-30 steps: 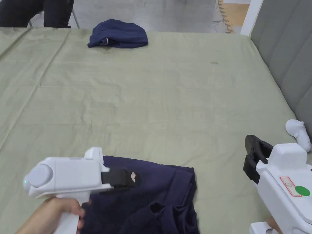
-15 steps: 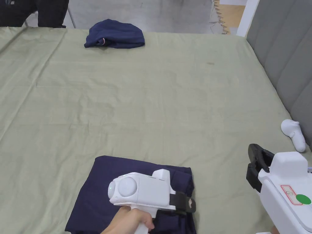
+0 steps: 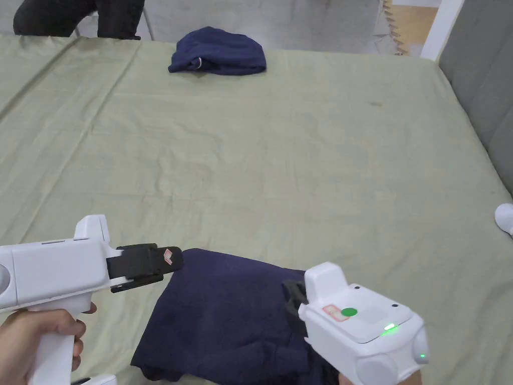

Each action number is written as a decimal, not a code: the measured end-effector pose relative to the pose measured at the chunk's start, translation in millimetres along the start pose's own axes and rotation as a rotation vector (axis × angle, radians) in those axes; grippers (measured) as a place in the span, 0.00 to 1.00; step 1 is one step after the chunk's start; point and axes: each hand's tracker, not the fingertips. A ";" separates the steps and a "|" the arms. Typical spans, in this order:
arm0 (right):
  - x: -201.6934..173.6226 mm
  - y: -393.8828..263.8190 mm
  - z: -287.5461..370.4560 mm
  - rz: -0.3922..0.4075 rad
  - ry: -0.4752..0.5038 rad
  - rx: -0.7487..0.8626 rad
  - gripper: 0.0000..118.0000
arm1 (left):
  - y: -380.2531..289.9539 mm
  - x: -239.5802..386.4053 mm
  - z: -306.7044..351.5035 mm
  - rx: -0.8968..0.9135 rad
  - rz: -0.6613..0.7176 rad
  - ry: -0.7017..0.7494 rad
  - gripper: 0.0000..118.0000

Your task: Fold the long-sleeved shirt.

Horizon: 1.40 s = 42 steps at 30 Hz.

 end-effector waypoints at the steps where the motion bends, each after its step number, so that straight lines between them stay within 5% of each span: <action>1: -3.6 -8.7 -13.9 0.019 -0.023 -0.049 0.00 | 0.7 -12.1 -0.2 -0.014 0.033 -0.015 0.06; 3: -3.4 -28.7 -35.2 0.076 -0.078 -0.137 0.00 | -0.5 -30.2 -4.2 -0.007 0.058 0.013 0.07; 5: 2.7 -43.2 -34.5 0.049 -0.080 -0.108 0.00 | 0.0 -49.4 -10.3 -0.033 0.093 0.028 0.18; 6: 4.5 -41.7 -27.9 0.008 -0.058 -0.042 0.00 | -0.8 -55.8 -15.9 -0.068 0.129 0.055 0.27; 8: 3.3 -38.4 -29.3 0.014 -0.068 -0.072 0.00 | -3.4 -65.8 -30.6 -0.137 0.095 0.045 0.66; 12: 0.4 -36.7 -27.5 0.049 -0.080 -0.072 0.00 | -15.3 -75.2 -70.2 -0.272 0.073 0.080 0.90; 14: 1.2 -37.4 -25.9 0.043 -0.077 -0.067 0.00 | -19.1 -73.7 -85.2 -0.324 0.157 0.035 0.79; 16: 1.1 -37.3 -25.6 0.043 -0.080 -0.067 0.00 | -26.9 -67.6 -91.3 -0.270 0.165 -0.055 0.49; 18: 2.6 -37.2 -23.0 0.048 -0.090 -0.067 0.00 | -28.2 -66.5 -90.6 -0.262 0.127 -0.021 0.42; 20: 0.5 -33.5 -15.4 0.039 -0.095 -0.055 0.00 | -25.7 -73.9 -82.9 -0.245 0.147 -0.027 0.25; 29: -60.9 39.8 8.1 0.138 -0.029 0.215 0.00 | 14.6 -124.0 10.0 -0.113 0.133 0.073 0.21; 42: -201.1 172.3 -116.1 0.267 0.212 0.304 0.00 | 134.8 -279.0 196.6 0.119 0.243 0.476 0.21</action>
